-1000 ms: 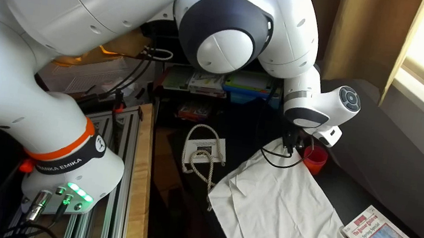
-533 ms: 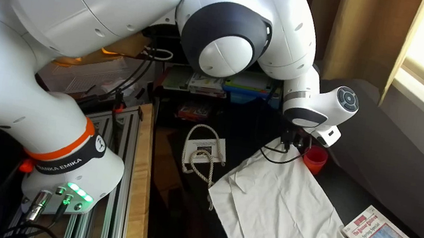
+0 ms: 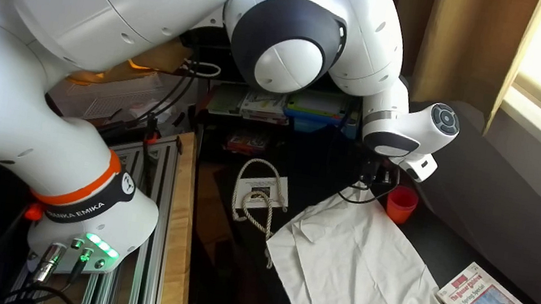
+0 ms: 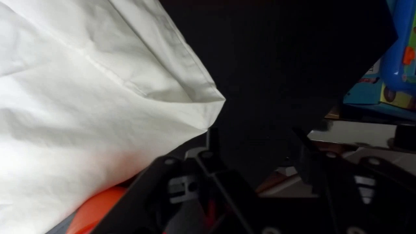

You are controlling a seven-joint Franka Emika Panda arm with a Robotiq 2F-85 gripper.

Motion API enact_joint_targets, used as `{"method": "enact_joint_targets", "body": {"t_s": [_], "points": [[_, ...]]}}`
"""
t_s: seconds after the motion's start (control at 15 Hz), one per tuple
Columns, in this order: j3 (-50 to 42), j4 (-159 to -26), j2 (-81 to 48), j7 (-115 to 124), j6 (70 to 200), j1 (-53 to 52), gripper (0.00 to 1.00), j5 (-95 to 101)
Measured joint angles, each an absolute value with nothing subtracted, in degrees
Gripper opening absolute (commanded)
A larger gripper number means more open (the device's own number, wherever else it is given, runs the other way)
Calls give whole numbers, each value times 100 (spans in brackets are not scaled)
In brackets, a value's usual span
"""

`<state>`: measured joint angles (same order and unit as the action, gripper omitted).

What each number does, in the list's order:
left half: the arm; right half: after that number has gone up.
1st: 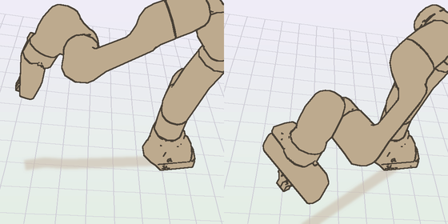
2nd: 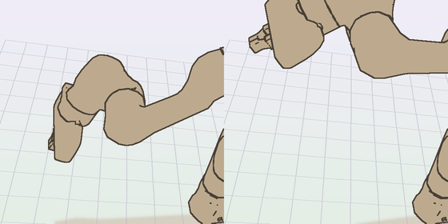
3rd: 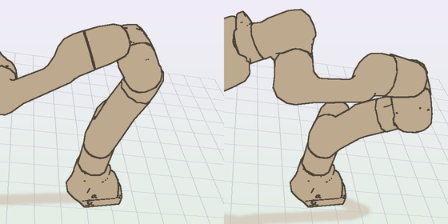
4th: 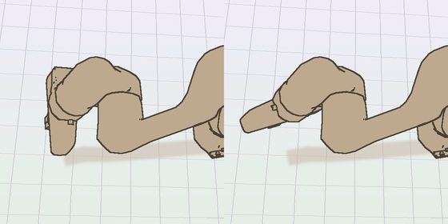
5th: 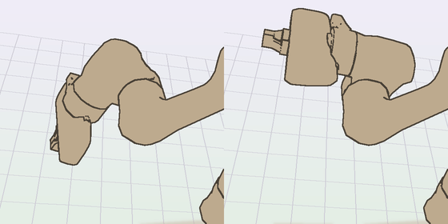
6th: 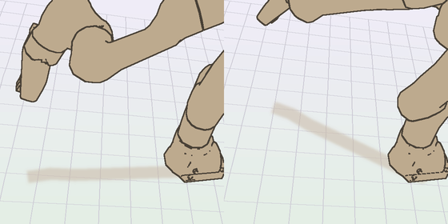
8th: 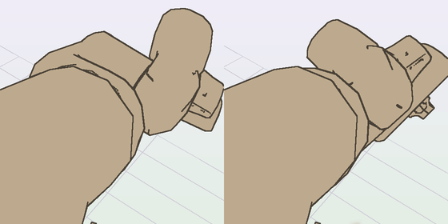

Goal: Unfold the white towel on the table once

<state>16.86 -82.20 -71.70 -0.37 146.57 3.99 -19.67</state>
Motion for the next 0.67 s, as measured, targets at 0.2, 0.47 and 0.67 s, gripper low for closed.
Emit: {"method": "enact_joint_targets", "body": {"t_s": [0.2,0.47,0.67], "points": [[1647,-8288,-7036,-36,14644,311,100,-1910],[1237,-8664,-6533,-97,14609,-1,100,-1412],[1015,-9152,-5959,-357,14609,-83,100,-941]]}}
